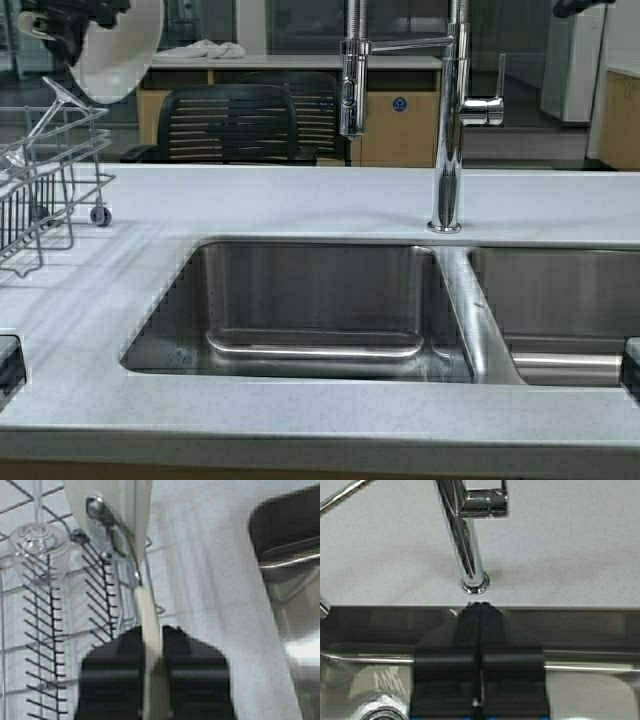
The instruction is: Wash the pan
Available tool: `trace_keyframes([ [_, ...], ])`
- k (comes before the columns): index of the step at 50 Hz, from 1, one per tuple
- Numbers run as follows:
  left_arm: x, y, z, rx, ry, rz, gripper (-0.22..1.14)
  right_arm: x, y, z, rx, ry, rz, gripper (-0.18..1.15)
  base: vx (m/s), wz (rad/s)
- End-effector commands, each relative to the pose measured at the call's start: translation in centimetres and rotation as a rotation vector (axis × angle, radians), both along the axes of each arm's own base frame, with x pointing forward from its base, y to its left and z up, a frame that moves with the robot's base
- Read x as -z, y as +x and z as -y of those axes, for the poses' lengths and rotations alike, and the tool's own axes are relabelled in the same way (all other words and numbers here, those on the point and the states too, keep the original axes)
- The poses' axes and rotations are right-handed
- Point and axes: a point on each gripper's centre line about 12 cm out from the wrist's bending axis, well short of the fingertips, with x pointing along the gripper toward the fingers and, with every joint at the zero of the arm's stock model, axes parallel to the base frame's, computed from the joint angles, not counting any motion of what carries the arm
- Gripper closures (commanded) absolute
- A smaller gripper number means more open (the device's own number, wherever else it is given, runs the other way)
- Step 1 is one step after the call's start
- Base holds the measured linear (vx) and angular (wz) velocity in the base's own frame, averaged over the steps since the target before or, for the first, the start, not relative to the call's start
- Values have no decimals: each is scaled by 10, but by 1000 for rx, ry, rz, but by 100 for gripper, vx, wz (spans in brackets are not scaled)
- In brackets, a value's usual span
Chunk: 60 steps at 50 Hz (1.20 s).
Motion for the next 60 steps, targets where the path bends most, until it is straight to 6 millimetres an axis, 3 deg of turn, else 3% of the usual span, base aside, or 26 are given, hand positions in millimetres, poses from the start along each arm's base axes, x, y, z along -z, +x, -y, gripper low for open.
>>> trace_keyframes([
  [1, -9, -16, -17, -41, 21, 19, 86, -7, 2, -2, -7, 3, 24, 92, 0, 0],
  [11, 11, -46, -46, -143, 21, -29, 86, -2, 3, -2, -7, 1, 9, 92, 0, 0],
  [25, 10, -78, -84, -290, 18, -5, 86, 0, 6, -2, -5, 2, 4, 92, 0, 0],
  [40, 50, -94, -86, -302, 21, -123, 86, 4, 7, -4, -10, -1, -8, 92, 0, 0],
  [60, 67, -89, -95, -305, 57, -188, 83, 6, 7, -6, -18, -3, -14, 92, 0, 0],
])
